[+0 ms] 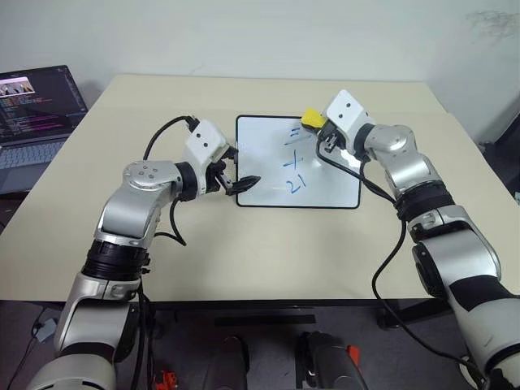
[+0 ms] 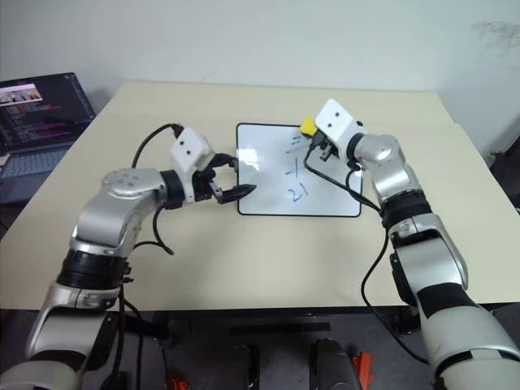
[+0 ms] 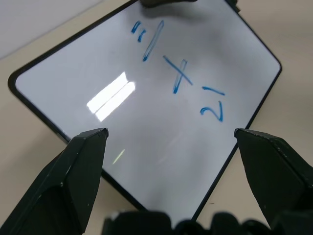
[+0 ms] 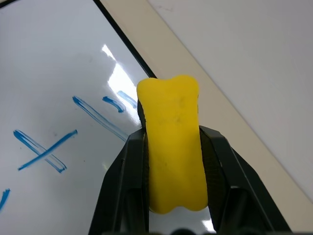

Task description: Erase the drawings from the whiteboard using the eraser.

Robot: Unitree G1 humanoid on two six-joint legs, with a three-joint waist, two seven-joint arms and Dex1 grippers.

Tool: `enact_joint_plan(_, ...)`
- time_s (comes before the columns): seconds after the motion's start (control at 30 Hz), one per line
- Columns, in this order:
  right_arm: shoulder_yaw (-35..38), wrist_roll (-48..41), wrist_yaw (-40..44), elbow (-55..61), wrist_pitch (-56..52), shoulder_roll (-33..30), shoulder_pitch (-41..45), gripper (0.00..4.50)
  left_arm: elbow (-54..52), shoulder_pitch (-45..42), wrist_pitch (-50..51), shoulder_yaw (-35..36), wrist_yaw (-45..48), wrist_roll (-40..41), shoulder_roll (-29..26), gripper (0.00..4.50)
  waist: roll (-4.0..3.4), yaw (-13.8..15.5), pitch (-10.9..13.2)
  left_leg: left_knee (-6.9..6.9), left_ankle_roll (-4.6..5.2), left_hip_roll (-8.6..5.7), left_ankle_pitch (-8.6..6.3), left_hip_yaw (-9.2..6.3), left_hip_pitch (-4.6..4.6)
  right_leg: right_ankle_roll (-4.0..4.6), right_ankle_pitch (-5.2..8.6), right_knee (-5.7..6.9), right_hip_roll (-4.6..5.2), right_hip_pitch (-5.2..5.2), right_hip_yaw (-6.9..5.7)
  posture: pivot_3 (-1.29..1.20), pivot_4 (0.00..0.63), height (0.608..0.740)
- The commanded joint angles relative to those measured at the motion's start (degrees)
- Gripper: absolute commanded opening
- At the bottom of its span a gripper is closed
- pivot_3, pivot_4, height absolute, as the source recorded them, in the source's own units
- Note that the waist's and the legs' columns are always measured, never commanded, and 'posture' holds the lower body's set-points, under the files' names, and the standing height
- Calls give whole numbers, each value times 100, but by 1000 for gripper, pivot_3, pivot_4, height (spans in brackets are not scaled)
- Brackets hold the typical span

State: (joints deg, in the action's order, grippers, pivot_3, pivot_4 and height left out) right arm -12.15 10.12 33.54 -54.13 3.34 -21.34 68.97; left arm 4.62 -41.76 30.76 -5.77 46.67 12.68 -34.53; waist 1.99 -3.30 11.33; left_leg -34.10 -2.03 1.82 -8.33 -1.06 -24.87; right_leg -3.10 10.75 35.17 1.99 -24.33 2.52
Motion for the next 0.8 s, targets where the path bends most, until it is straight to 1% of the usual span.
enact_joint_plan(0.03, -62, 207, -164, -216, 192, 40, 281, 1084, -158, -76, -42, 103, -103, -43, 33, 4500, 0, 0, 0, 1, 0, 0, 0, 0, 0, 0, 0, 0, 0, 0, 0, 0, 150, 740)
enact_joint_plan(0.23, -193, 501, -371, -583, 246, 202, 447, 1083, -99, -124, -63, 153, -177, -70, 32, 4500, 0, -13, 0, 0, 0, 0, 1, 0, 4, 0, -1, 9, 0, 0, 1, 0, 150, 740)
enact_joint_plan(0.37, -303, 649, -436, -718, 304, 426, 529, 1071, -152, -82, -47, 168, -189, -54, 40, 4500, 0, -24, 0, -1, 0, 0, 1, 1, 11, 3, 1, 25, 0, 0, 3, 0, 150, 740)
enact_joint_plan(0.57, -341, 720, -459, -727, 322, 820, 613, 1070, -211, -46, -28, 158, -217, -34, 59, 4500, 0, -27, 0, -6, 0, 0, 2, -11, 18, 24, 23, 84, -6, -14, -1, 0, 150, 740)
enact_joint_plan(0.67, -322, 733, -494, -767, 298, 846, 646, 1070, -209, -49, -24, 161, -222, -14, 63, 4500, 0, -14, 0, -6, 0, 1, 2, -21, 17, 25, 23, 86, -12, -14, -5, 0, 150, 740)
enact_joint_plan(0.8, -265, 753, -572, -852, 266, 619, 655, 1069, -91, -87, -72, 117, -194, -52, 60, 4500, 0, -11, 0, -6, 0, 1, 2, -20, 17, 28, 25, 85, -12, -14, -4, 0, 150, 740)
